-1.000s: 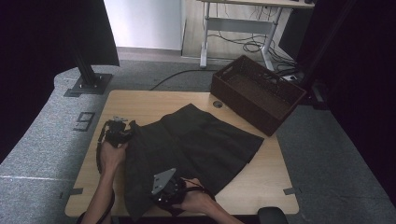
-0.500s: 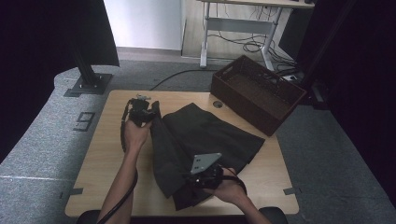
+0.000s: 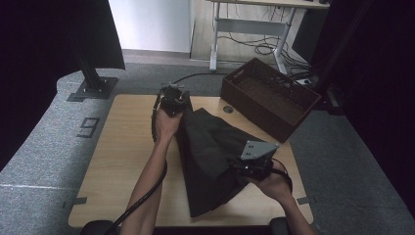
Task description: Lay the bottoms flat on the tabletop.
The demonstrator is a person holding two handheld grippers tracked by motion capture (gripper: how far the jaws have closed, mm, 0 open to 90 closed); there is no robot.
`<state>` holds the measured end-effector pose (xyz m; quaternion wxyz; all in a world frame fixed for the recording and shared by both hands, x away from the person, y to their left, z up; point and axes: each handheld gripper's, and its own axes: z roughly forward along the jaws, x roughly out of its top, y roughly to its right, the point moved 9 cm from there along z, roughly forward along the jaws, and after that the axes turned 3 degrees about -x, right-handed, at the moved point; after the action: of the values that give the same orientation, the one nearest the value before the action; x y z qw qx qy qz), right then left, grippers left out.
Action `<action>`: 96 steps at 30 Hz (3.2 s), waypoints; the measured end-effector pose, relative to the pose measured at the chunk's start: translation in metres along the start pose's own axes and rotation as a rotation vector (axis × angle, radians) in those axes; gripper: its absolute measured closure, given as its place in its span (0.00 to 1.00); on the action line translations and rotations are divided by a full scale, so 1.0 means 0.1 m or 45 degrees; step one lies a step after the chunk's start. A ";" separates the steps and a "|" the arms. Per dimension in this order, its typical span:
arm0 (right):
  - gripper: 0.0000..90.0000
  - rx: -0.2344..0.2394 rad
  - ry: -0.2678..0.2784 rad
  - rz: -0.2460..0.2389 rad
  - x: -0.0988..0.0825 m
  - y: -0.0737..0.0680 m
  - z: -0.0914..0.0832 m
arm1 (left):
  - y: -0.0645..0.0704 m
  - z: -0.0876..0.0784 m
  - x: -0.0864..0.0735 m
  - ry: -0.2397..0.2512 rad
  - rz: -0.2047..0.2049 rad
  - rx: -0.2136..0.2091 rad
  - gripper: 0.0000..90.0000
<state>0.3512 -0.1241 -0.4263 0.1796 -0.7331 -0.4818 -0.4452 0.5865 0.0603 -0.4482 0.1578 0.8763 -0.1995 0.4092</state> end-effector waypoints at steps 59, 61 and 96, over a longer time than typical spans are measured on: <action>0.66 -0.293 -0.380 0.377 -1.60 1.19 -0.41 | 0.80 0.11 -1.28 -0.058 0.181 -0.226 0.13; 0.67 -0.329 -0.376 0.404 -1.60 1.28 -0.33 | 0.93 0.06 -1.42 -0.063 0.191 -0.248 0.13; 0.43 -0.268 -0.475 0.447 -1.88 0.67 0.66 | 0.60 -0.22 -2.31 -0.303 0.252 -0.188 0.17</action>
<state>0.4147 -0.2135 -0.6060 0.0849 -0.8894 -0.3231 -0.3122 0.4083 0.0684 -0.6084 0.1559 0.8806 -0.3317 0.3003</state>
